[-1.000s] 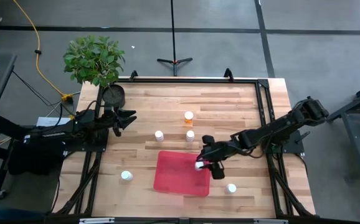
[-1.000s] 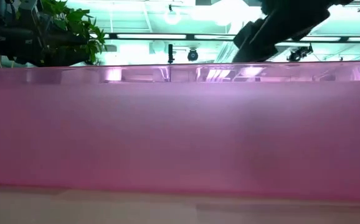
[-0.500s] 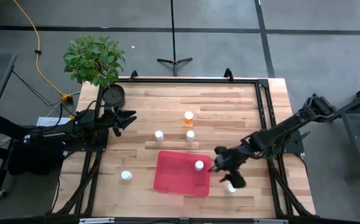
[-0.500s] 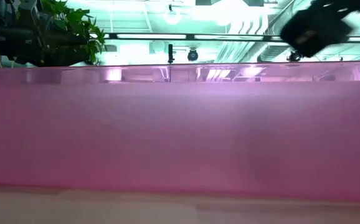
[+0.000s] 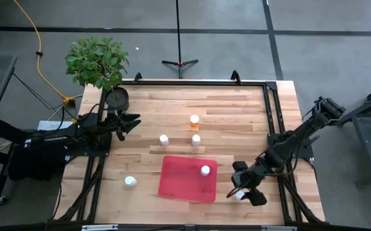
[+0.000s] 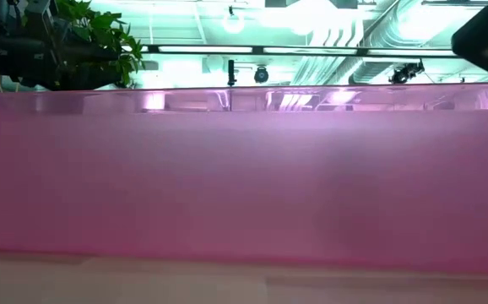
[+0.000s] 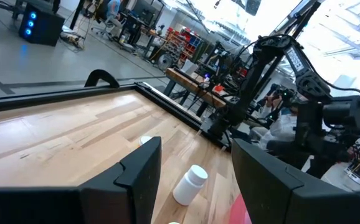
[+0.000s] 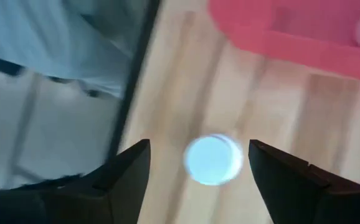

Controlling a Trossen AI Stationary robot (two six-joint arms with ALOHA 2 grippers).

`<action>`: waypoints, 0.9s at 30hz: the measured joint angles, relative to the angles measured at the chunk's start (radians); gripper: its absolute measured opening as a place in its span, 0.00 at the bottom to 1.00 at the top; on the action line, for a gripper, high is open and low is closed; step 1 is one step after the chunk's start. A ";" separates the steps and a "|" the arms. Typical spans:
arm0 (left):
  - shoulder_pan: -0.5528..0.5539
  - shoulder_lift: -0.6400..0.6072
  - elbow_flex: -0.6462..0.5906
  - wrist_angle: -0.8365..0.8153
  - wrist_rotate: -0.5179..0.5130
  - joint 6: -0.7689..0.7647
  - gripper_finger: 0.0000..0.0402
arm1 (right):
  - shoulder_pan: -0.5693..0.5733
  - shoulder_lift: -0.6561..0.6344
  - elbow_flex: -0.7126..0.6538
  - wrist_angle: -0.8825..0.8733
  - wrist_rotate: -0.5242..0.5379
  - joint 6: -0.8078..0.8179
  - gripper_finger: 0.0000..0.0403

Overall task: Pick and place pill bottles into a basket
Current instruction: Put the white pill bottle into the bin

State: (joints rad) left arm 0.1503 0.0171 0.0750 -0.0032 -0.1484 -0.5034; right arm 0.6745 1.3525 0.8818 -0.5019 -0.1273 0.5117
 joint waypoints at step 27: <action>0.000 0.000 0.000 -0.004 -0.004 0.000 0.57 | 0.080 0.180 -0.002 0.058 0.091 -0.084 0.65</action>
State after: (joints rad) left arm 0.1501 0.0170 0.0750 -0.0071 -0.1520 -0.5034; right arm 0.7544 1.5321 0.8803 -0.4438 -0.0358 0.4274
